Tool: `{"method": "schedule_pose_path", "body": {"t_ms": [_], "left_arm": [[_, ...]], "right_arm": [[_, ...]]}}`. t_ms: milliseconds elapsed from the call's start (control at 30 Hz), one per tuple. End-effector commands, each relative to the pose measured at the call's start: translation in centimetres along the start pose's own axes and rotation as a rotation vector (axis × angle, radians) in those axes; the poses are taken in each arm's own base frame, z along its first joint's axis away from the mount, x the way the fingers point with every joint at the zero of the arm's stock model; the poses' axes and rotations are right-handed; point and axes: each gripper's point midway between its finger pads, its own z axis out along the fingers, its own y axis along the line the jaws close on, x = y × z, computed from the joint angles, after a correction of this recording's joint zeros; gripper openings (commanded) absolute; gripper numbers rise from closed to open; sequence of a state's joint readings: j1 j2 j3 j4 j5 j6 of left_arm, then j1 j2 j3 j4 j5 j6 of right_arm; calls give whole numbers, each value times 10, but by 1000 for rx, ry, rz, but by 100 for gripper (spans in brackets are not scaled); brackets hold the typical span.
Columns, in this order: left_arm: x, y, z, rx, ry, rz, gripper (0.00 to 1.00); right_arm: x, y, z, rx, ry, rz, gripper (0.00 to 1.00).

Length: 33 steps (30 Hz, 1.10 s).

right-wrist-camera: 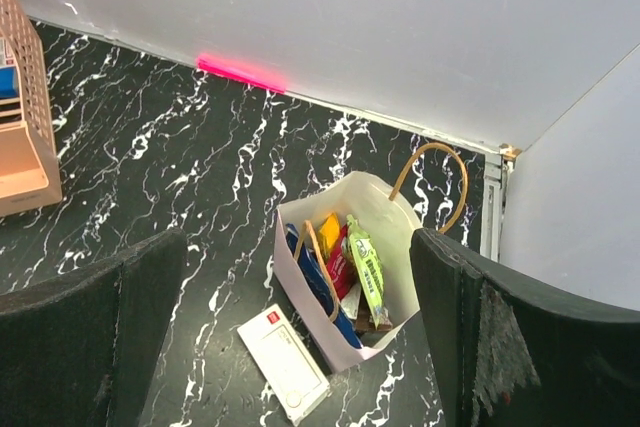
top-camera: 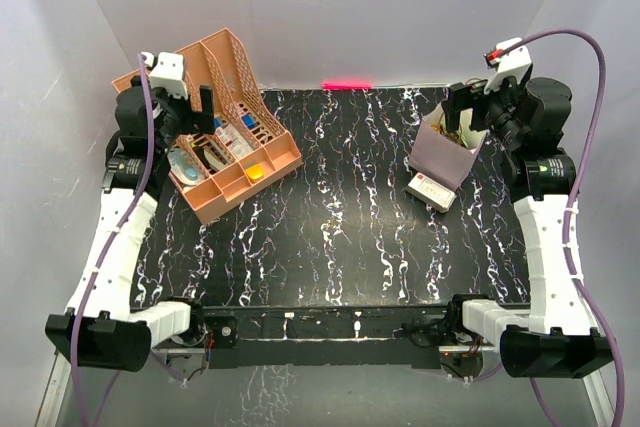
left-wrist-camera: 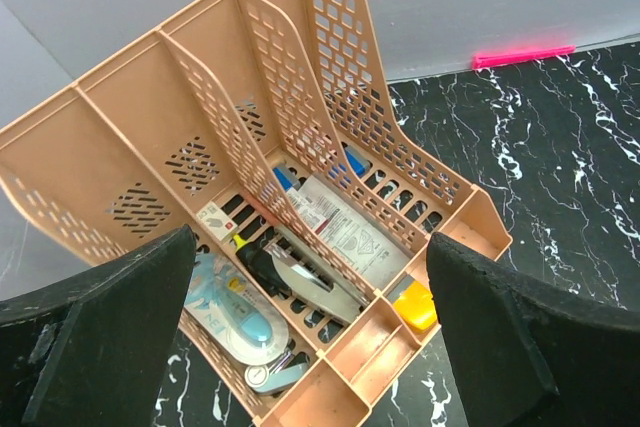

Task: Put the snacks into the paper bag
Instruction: Reset both arms

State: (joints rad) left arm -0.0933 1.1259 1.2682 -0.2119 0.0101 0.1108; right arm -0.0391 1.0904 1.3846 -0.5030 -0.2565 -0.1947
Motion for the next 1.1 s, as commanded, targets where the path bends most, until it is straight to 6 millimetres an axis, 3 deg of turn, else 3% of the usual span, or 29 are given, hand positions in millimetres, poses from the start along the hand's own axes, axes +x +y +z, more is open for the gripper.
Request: {"method": "schedule_pose_path", "body": {"t_ms": [0, 100, 267, 467, 733, 900, 1067], "left_arm": [[-26, -2, 4, 33, -39, 3, 98], [-27, -1, 8, 29, -21, -4, 98], [-28, -5, -2, 53, 0, -4, 98], [-11, -8, -6, 73, 31, 12, 98], [-3, -9, -10, 68, 34, 8, 98], [-9, -6, -18, 72, 15, 8, 99], [-14, -23, -24, 172, 28, 13, 98]], "right_arm": [[-41, -14, -5, 66, -132, -17, 99], [-47, -21, -6, 98, -137, -8, 98], [-43, -23, -7, 117, -118, 12, 98], [-49, -15, -7, 69, -114, 32, 99], [-48, -11, -8, 46, -114, 24, 98], [-46, -13, -11, 65, -111, 24, 99], [-49, -11, -20, 61, -125, 22, 99]]}}
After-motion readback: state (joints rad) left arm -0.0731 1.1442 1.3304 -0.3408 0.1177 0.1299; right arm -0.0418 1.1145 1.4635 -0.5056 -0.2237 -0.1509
